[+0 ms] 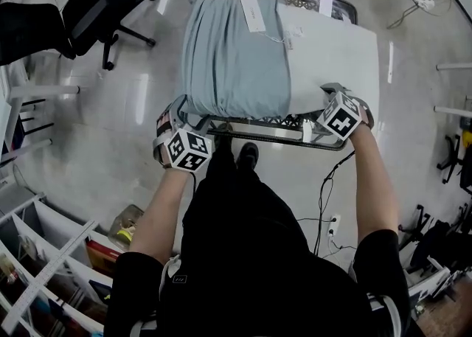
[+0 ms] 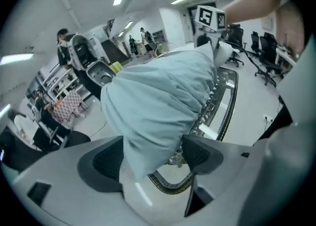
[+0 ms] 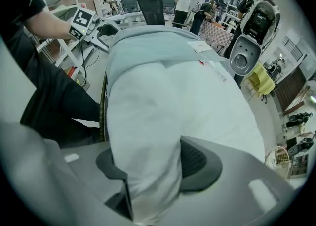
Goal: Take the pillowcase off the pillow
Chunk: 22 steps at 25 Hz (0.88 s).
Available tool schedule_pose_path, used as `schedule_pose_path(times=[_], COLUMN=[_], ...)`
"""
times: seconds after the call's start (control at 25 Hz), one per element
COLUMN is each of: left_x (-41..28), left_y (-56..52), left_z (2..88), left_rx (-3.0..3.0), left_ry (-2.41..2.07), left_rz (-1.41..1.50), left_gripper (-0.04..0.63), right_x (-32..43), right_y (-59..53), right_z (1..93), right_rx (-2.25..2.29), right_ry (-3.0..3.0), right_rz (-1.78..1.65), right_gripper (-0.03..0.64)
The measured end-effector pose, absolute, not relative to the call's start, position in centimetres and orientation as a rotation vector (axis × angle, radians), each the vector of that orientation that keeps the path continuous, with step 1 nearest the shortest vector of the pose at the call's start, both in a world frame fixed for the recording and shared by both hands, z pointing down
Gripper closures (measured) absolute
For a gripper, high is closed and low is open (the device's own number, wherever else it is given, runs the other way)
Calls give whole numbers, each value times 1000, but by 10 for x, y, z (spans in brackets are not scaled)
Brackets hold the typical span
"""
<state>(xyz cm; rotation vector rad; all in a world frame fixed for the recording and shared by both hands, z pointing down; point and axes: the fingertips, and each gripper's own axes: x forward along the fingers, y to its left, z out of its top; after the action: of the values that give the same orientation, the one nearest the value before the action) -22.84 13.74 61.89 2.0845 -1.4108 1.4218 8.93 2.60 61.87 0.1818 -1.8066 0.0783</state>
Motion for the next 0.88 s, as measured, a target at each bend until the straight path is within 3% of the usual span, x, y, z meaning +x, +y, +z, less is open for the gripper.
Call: schedule_pose_path(times=[0.2,0.36,0.52,0.68,0.76,0.88], left_x=[-250,-247,-244,-248,-250,-252], left_y=[145,136,139,152,150,145], left_z=[650,668,666,677,678,676], left_rx=[1985,2043,2105,2155,2159,2157], left_ry=[-1375,-1286,-1170,-986,-973,-946], left_rz=[1245,1308,1345,1540,1551,1573], left_gripper=[239,246,295,298,372,427], right_x=[90,92,92,96,96,97], right_y=[27,31,28,24,25,25], right_z=[625,626,621,619,619,618], right_rx=[188,196,193,183,183,186], right_ry=[-1796,-1778,-1785,-1773,-1764,-1755], right_rz=[69,56,62,62,58,52], right_gripper=[362,362,362,362,362,362])
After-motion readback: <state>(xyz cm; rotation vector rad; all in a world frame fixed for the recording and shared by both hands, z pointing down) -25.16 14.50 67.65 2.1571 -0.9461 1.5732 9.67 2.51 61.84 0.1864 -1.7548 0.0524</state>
